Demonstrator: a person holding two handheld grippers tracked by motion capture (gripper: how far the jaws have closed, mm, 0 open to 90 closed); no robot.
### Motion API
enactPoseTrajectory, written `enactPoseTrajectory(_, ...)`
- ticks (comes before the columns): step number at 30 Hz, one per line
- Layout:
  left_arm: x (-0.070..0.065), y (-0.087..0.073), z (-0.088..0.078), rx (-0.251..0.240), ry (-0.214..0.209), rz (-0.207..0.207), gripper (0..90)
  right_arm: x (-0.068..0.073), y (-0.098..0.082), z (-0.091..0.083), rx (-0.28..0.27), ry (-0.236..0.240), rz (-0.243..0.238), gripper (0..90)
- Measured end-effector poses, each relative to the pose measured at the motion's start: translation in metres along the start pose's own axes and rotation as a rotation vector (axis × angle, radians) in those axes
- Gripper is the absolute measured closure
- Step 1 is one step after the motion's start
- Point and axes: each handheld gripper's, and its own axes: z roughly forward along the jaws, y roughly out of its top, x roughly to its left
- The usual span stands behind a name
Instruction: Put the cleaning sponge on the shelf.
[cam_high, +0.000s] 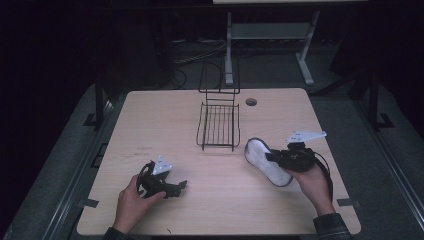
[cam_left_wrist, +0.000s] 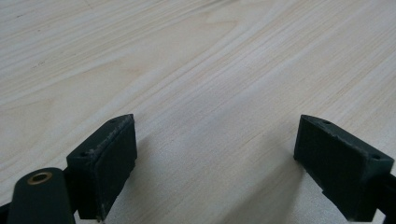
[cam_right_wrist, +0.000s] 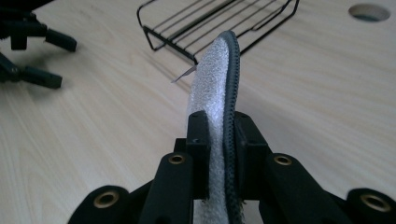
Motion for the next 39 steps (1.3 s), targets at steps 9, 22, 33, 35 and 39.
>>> enactPoseTrajectory(9,0.000,0.000,0.000,0.002,0.000,0.004,12.4,-0.001,0.016,0.000,-0.036,-0.006,-0.014,78.7)
enactPoseTrajectory(22,0.000,0.000,0.000,0.003,0.001,0.005,12.4,-0.001,0.041,0.008,-0.095,0.000,-0.024,78.6)
enactPoseTrajectory(33,0.000,0.000,0.000,0.006,0.000,0.001,12.4,-0.003,0.063,0.022,-0.113,0.000,-0.028,78.5)
enactPoseTrajectory(35,0.000,0.000,0.000,0.004,0.000,0.001,12.4,-0.003,0.069,0.024,-0.117,0.002,-0.025,78.5)
enactPoseTrajectory(39,0.000,0.000,-0.001,0.007,-0.001,0.004,12.4,-0.003,0.077,0.029,-0.122,0.002,-0.028,78.4)
